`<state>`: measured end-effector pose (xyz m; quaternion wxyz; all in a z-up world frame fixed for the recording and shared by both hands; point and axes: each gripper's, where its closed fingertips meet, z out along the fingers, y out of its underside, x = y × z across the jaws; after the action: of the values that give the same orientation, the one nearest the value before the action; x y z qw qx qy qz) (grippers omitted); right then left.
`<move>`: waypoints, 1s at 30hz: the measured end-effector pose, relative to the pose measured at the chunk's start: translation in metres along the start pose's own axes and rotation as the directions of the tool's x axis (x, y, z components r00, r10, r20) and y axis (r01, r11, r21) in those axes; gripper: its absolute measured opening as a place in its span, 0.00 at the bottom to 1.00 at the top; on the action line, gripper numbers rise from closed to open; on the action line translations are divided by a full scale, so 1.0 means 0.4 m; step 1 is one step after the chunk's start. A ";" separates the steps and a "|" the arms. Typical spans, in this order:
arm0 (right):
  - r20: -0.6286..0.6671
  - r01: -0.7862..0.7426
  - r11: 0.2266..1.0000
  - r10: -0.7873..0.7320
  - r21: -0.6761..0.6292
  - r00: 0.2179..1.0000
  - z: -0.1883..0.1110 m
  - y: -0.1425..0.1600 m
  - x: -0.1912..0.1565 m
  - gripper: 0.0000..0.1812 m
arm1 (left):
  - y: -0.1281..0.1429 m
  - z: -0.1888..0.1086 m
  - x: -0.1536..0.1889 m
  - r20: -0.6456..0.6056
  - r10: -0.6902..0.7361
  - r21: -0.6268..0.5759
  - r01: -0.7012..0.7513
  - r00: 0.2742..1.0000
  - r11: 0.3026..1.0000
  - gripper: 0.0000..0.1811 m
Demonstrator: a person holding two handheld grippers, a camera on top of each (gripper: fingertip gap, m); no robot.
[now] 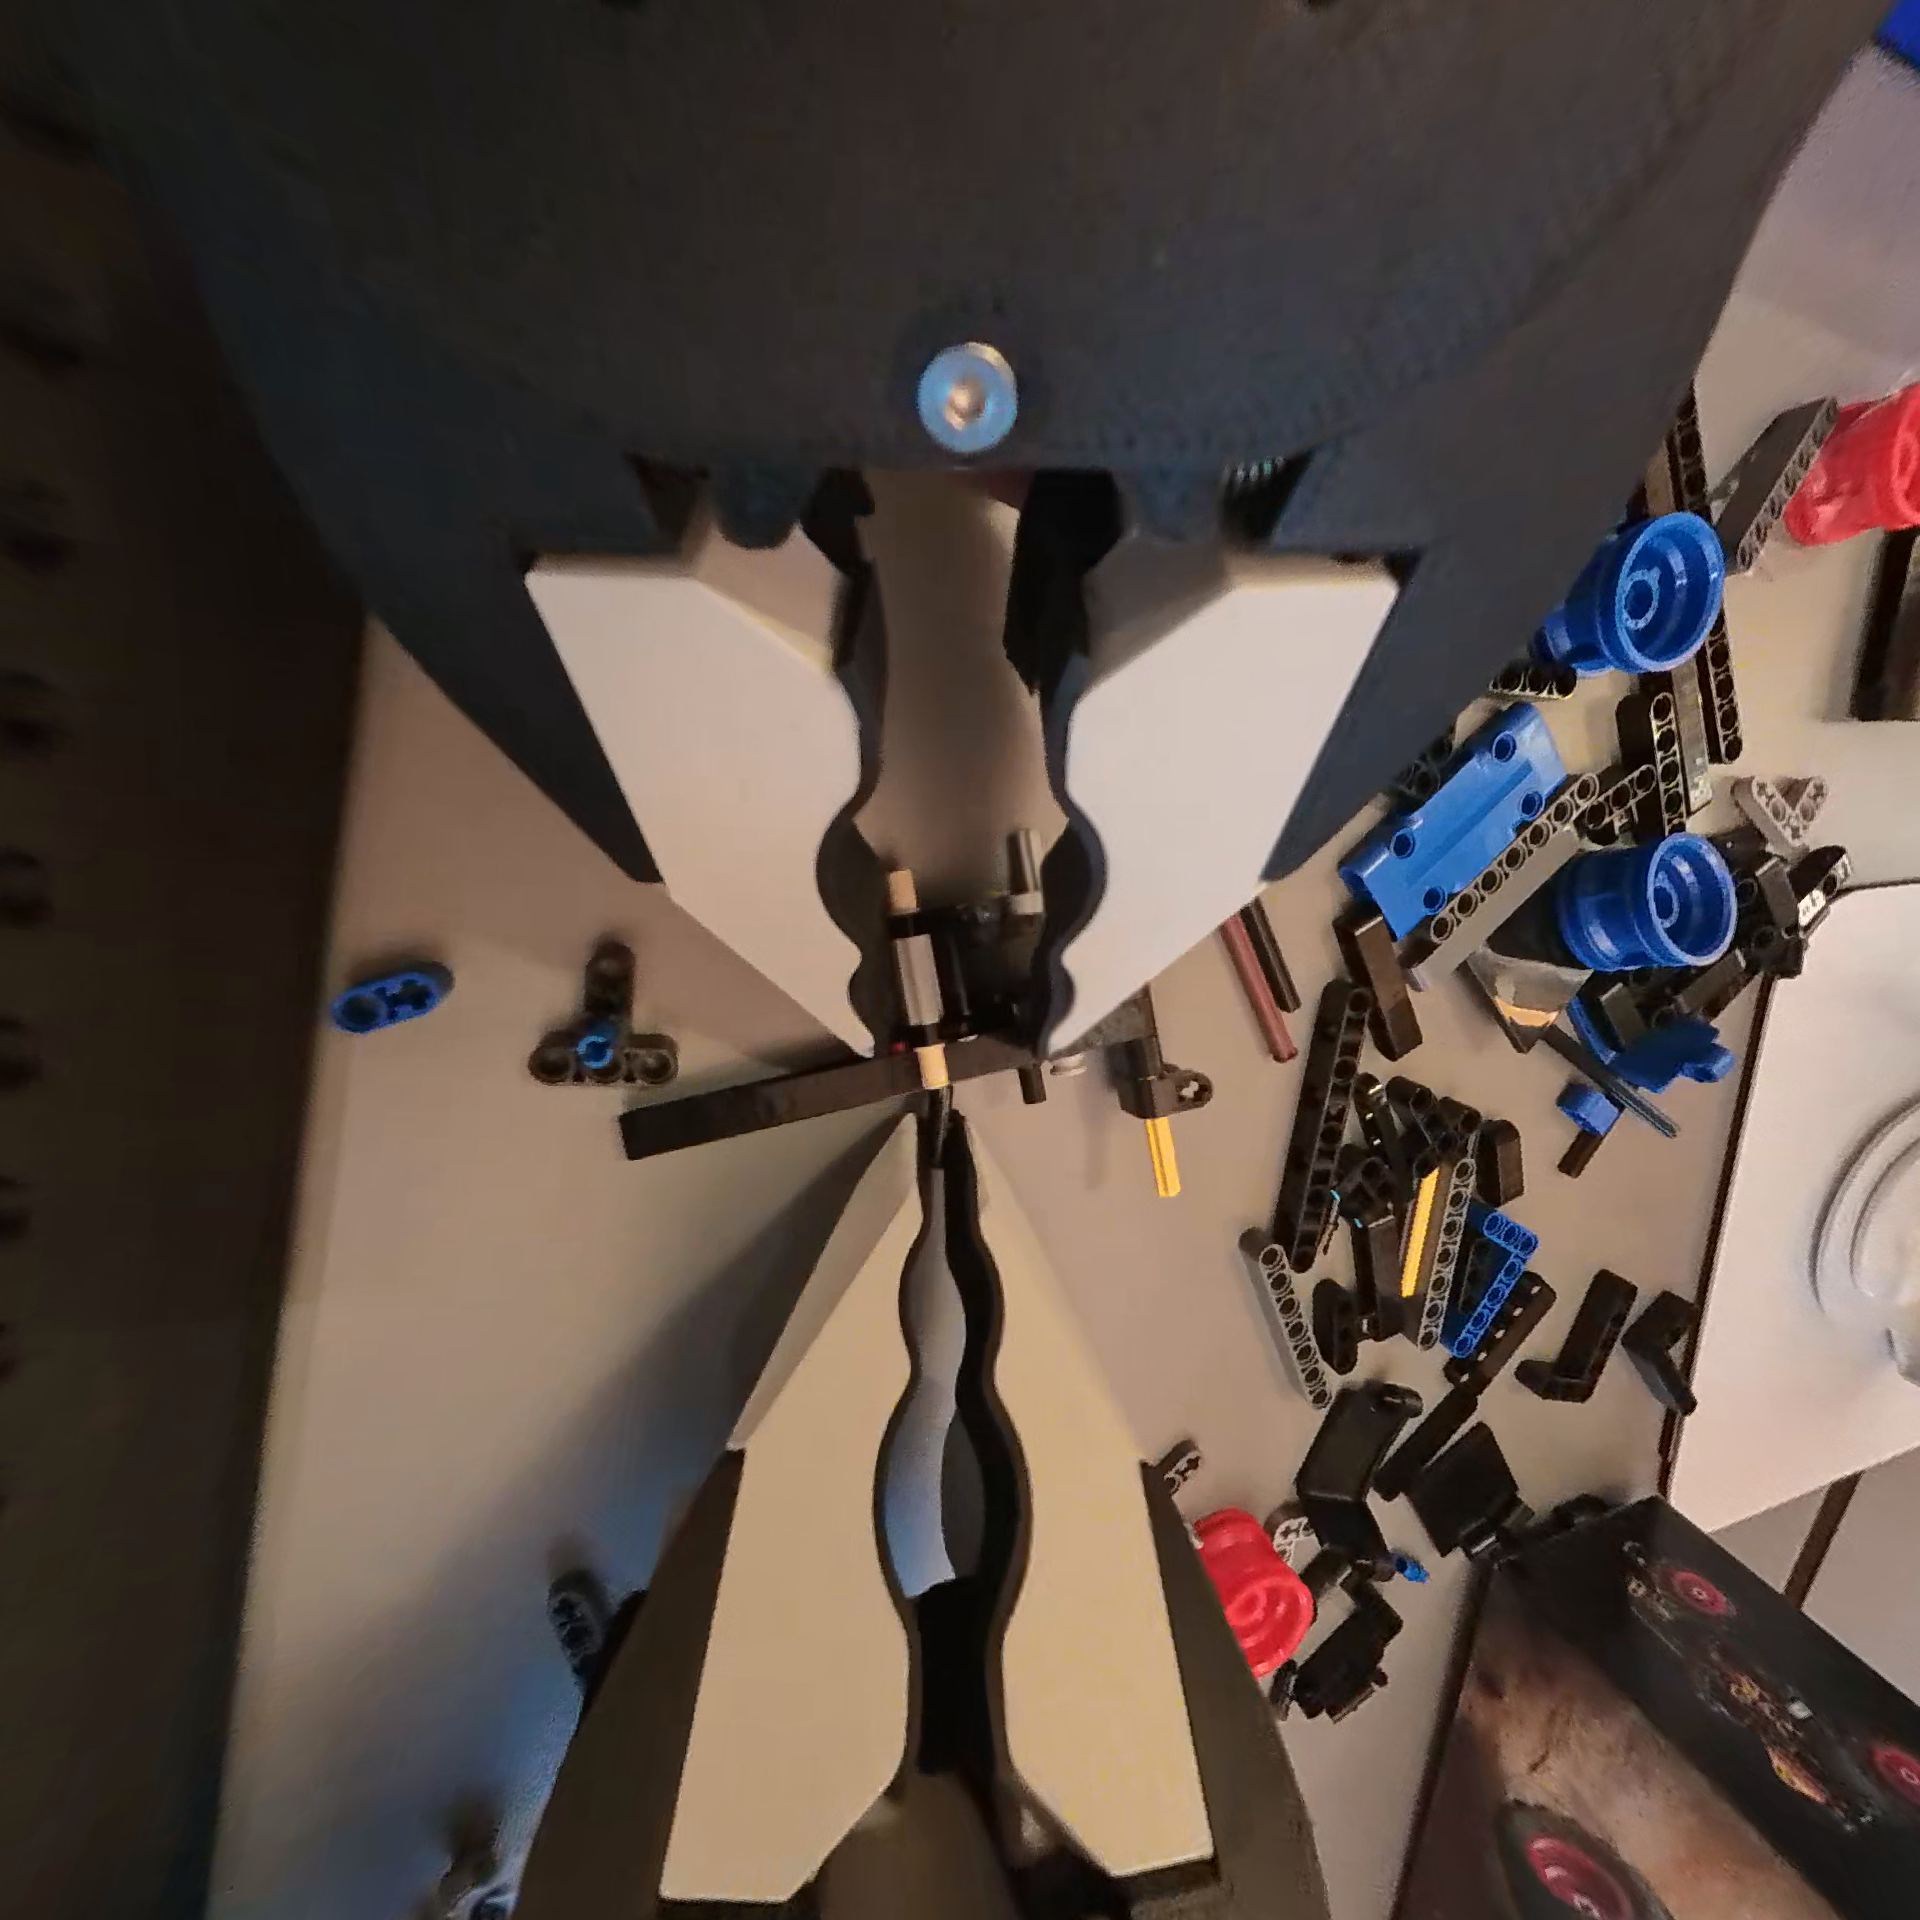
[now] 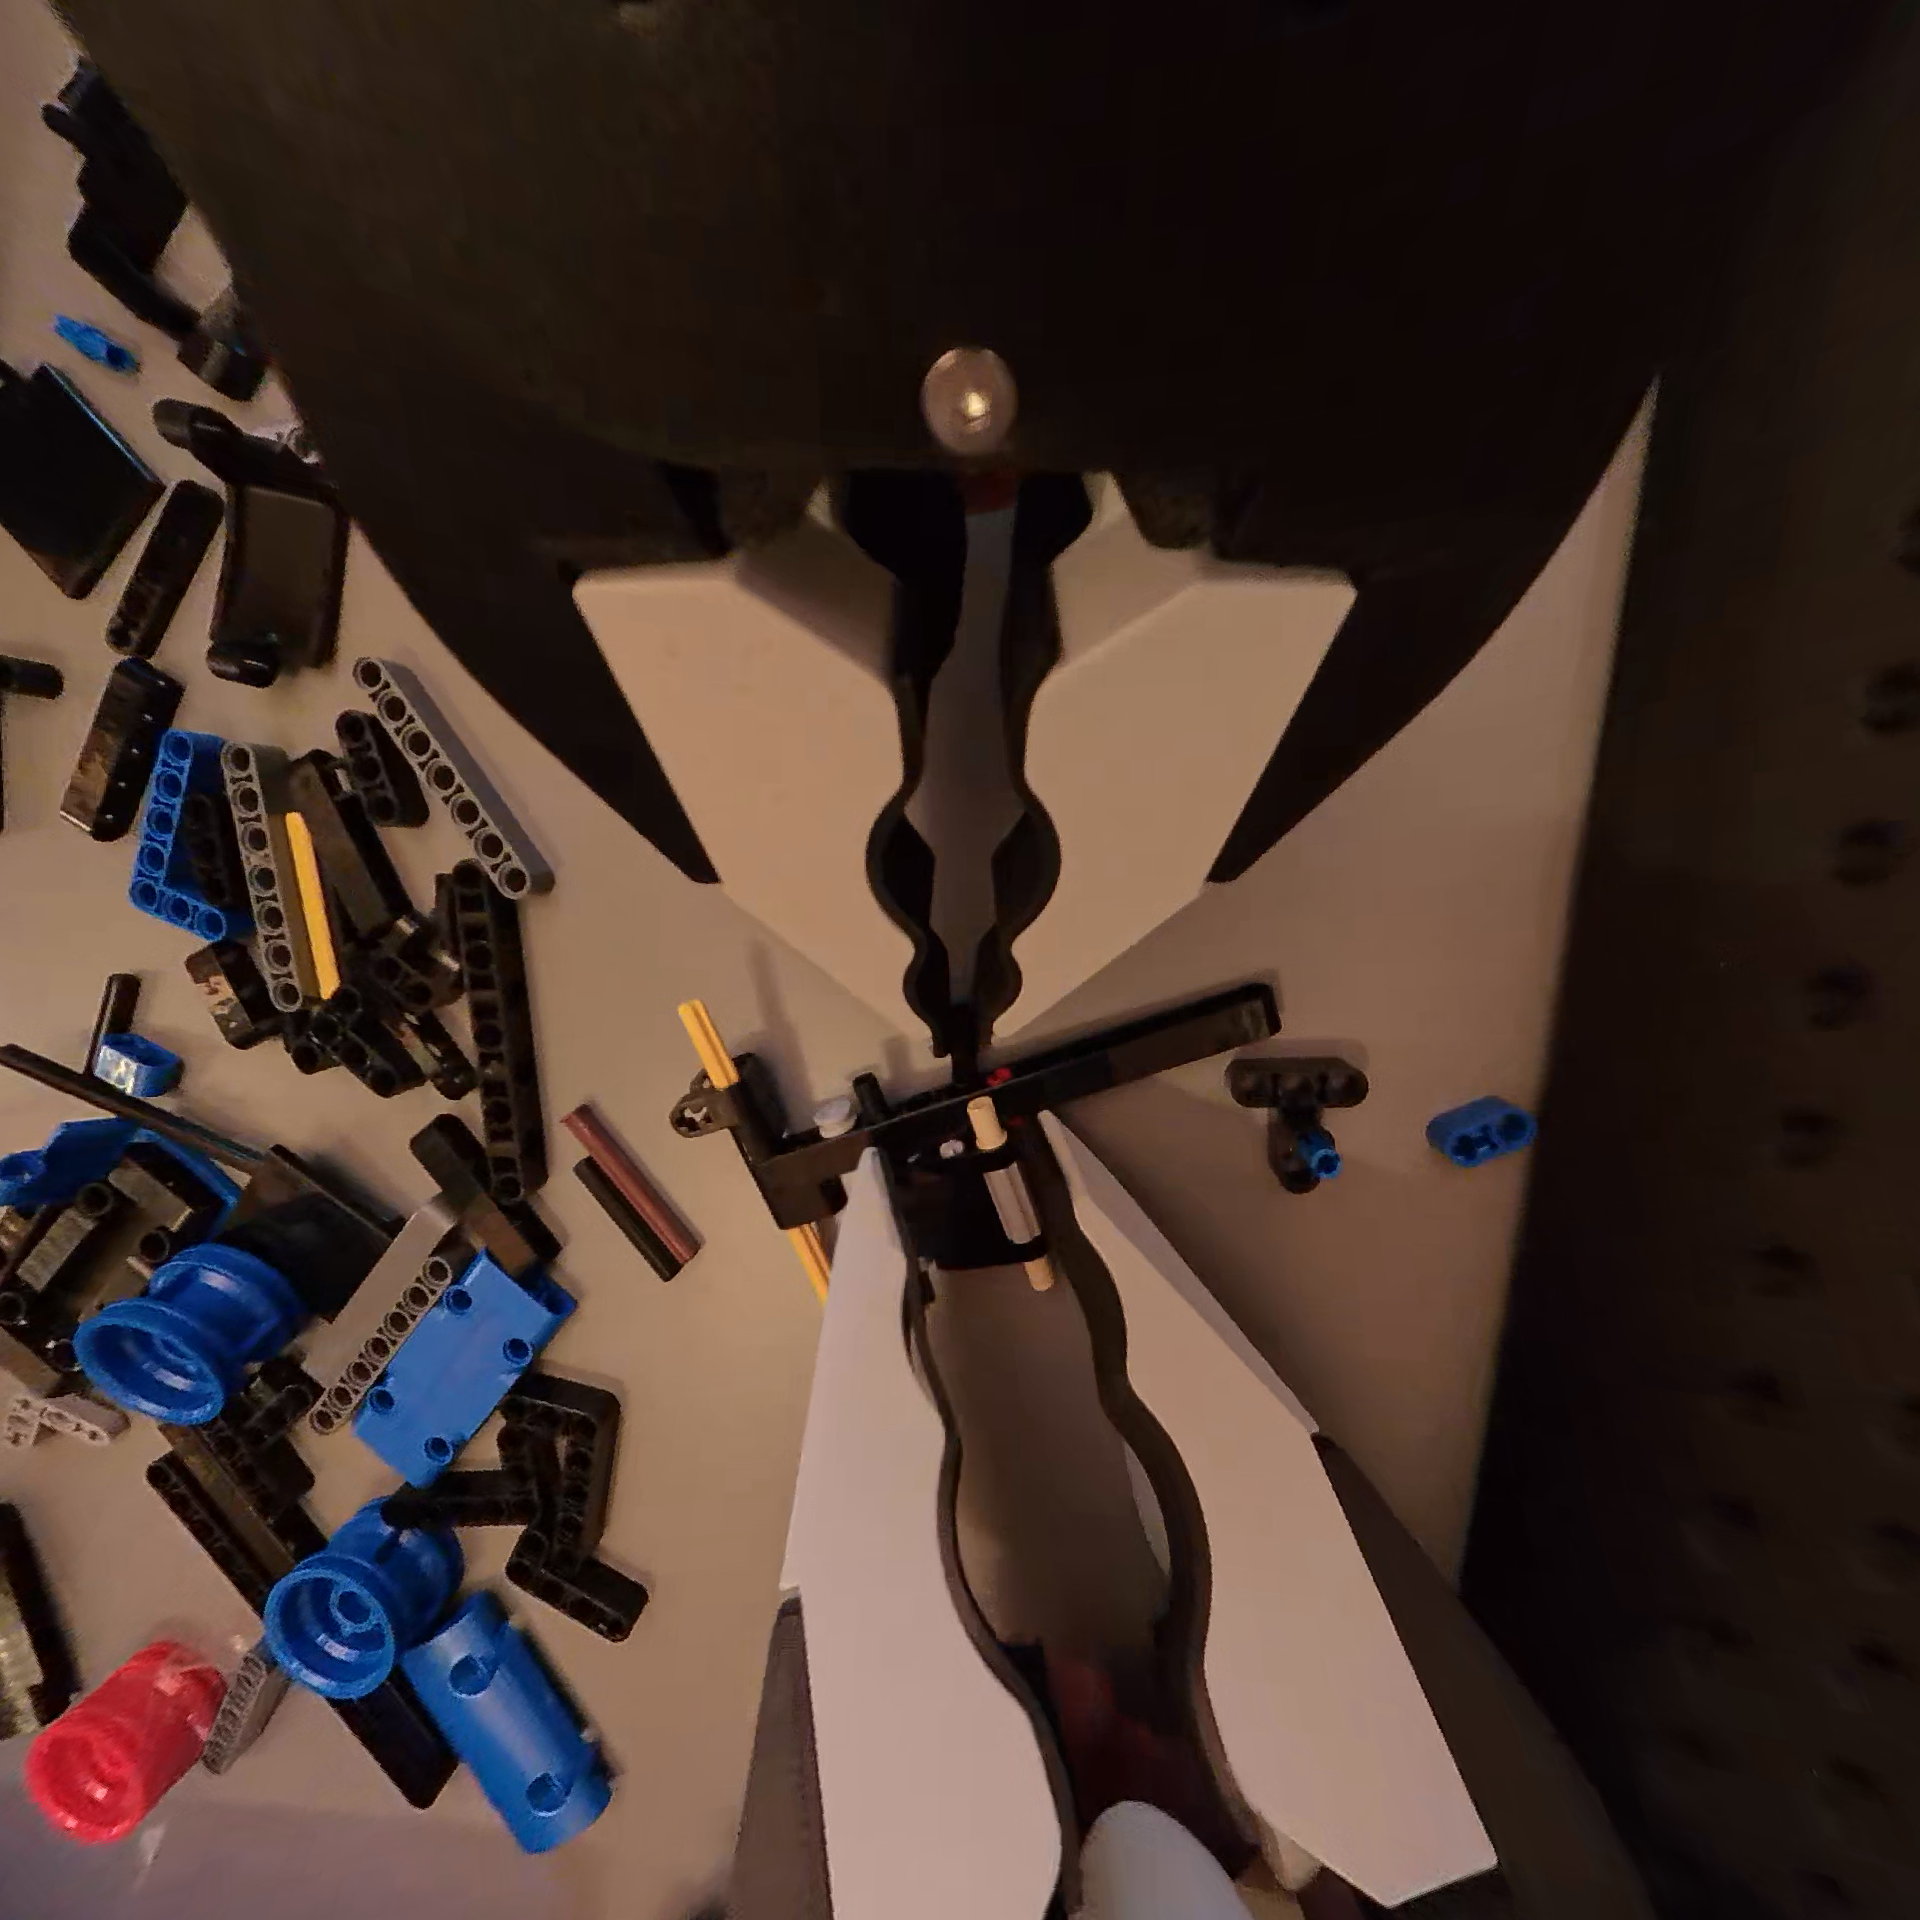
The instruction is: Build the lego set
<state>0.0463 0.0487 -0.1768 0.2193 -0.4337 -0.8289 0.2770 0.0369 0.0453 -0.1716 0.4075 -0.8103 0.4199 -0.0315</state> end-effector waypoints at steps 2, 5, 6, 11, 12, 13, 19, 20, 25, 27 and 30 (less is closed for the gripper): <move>0.000 -0.002 1.000 0.002 0.002 1.000 -0.001 -0.001 0.000 0.01 | 0.000 0.000 0.000 -0.002 -0.003 0.003 0.003 1.000 1.000 0.13; -0.010 -0.002 1.000 0.002 0.001 1.000 -0.002 -0.003 0.004 0.01 | 0.000 -0.001 0.001 -0.004 0.002 0.010 -0.002 1.000 1.000 0.12; -0.009 -0.001 1.000 0.001 -0.003 1.000 0.000 -0.004 0.003 0.01 | 0.000 -0.001 0.001 -0.001 0.008 0.010 -0.008 1.000 1.000 0.12; -0.017 0.023 1.000 -0.023 -0.020 1.000 0.002 -0.004 0.004 0.01 | 0.000 0.000 0.002 0.001 0.013 0.018 -0.013 1.000 1.000 0.12; -0.016 0.031 0.999 -0.032 -0.023 0.999 0.002 -0.004 0.004 0.01 | -0.001 0.000 0.003 0.000 0.013 0.022 -0.013 1.000 1.000 0.11; -0.017 0.044 0.999 -0.045 -0.027 0.999 0.003 -0.004 0.004 0.01 | -0.002 0.000 0.005 -0.002 0.013 0.026 -0.013 1.000 1.000 0.10; -0.013 0.135 0.990 -0.136 -0.049 0.991 0.002 -0.006 0.003 0.01 | -0.004 0.001 0.009 0.002 0.019 0.033 -0.020 1.000 0.999 0.09; -0.002 0.143 0.989 -0.143 -0.047 0.990 0.003 -0.006 0.003 0.02 | -0.004 0.001 0.009 0.002 0.020 0.033 -0.020 1.000 0.999 0.09; 0.071 0.169 0.985 -0.167 -0.021 0.983 0.010 -0.005 0.003 0.01 | -0.004 0.002 0.011 -0.006 0.005 0.042 -0.005 1.000 0.999 0.08; 0.100 0.172 0.985 -0.170 -0.010 0.980 0.013 -0.007 0.002 0.01 | -0.004 0.001 0.011 -0.008 0.002 0.045 -0.001 1.000 0.999 0.08; 0.134 0.192 0.981 -0.188 -0.014 0.973 0.016 -0.010 0.001 0.01 | -0.004 0.001 0.011 -0.015 -0.008 0.053 0.009 1.000 0.999 0.08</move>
<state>0.0398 0.0455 -0.1788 0.1837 -0.3361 -0.8829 0.2716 0.0412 0.0429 -0.1720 0.4255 -0.8008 0.4186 -0.0502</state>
